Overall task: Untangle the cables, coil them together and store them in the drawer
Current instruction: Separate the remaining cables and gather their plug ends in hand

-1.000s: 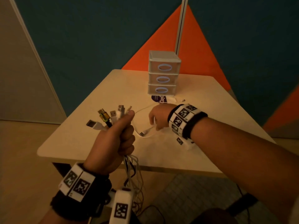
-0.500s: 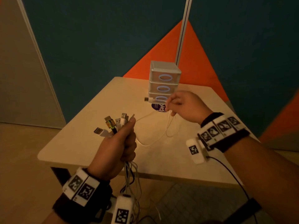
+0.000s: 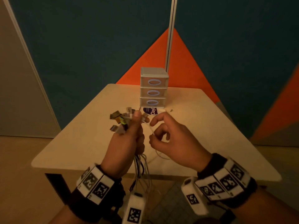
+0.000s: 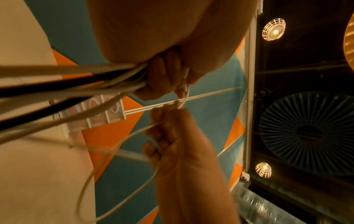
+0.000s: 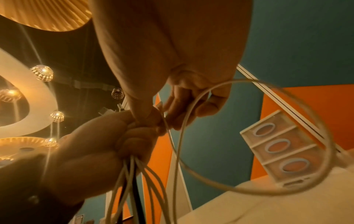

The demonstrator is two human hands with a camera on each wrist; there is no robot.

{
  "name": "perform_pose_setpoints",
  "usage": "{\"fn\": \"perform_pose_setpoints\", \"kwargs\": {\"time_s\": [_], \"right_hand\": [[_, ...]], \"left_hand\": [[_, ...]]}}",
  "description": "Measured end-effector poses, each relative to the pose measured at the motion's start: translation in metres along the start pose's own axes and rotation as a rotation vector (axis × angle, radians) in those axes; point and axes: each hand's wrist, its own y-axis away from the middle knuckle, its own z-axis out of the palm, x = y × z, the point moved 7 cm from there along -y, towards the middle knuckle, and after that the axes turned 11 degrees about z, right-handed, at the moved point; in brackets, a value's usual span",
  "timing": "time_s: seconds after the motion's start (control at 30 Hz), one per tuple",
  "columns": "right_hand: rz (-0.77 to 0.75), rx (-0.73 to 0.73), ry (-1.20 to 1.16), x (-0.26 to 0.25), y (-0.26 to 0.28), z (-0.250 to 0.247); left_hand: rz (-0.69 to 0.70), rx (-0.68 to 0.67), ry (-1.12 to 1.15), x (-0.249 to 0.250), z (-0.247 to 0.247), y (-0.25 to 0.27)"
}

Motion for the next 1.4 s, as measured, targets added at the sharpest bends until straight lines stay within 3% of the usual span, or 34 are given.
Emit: {"fn": "perform_pose_setpoints", "kwargs": {"time_s": [0.1, 0.33, 0.5, 0.57, 0.63, 0.73, 0.8, 0.9, 1.0, 1.13, 1.23, 1.33, 1.4], "right_hand": [[0.086, -0.087, 0.043, 0.024, 0.001, 0.004], [0.074, -0.236, 0.186, 0.049, 0.021, -0.01], [0.049, -0.422, 0.194, 0.064, 0.059, -0.009], [0.086, -0.356, 0.215, 0.076, 0.064, -0.023], [0.18, -0.184, 0.193, 0.089, 0.061, -0.052], [0.267, 0.091, 0.09, 0.097, 0.053, -0.098], [0.319, 0.145, -0.042, 0.091, 0.046, -0.113], [0.292, 0.101, -0.108, 0.059, 0.033, -0.109], [0.065, -0.014, 0.134, 0.009, 0.024, -0.079], [-0.086, -0.088, 0.28, -0.027, 0.015, -0.054], [-0.073, -0.088, 0.286, -0.017, 0.01, -0.064], [0.025, -0.101, 0.243, 0.009, 0.013, -0.086], [0.07, -0.146, 0.228, 0.018, 0.019, -0.09]], "left_hand": [[0.093, 0.081, 0.062, 0.012, -0.011, -0.004], [0.193, 0.307, 0.224, 0.033, -0.049, -0.012], [0.176, 0.285, 0.309, 0.033, -0.061, -0.023], [0.158, 0.27, 0.345, 0.034, -0.067, -0.027], [0.145, 0.263, 0.343, 0.035, -0.073, -0.03], [0.115, 0.19, 0.266, 0.034, -0.068, -0.029], [0.078, 0.106, 0.133, 0.029, -0.055, -0.024], [0.074, -0.033, -0.132, 0.024, -0.025, -0.009], [0.185, -0.195, -0.4, 0.027, 0.013, 0.005], [0.189, -0.336, -0.486, 0.022, 0.036, 0.012], [0.117, -0.175, -0.409, 0.019, 0.006, 0.006], [0.092, 0.028, -0.142, 0.026, -0.03, -0.005], [0.135, 0.059, -0.106, 0.034, -0.042, -0.01]]}}
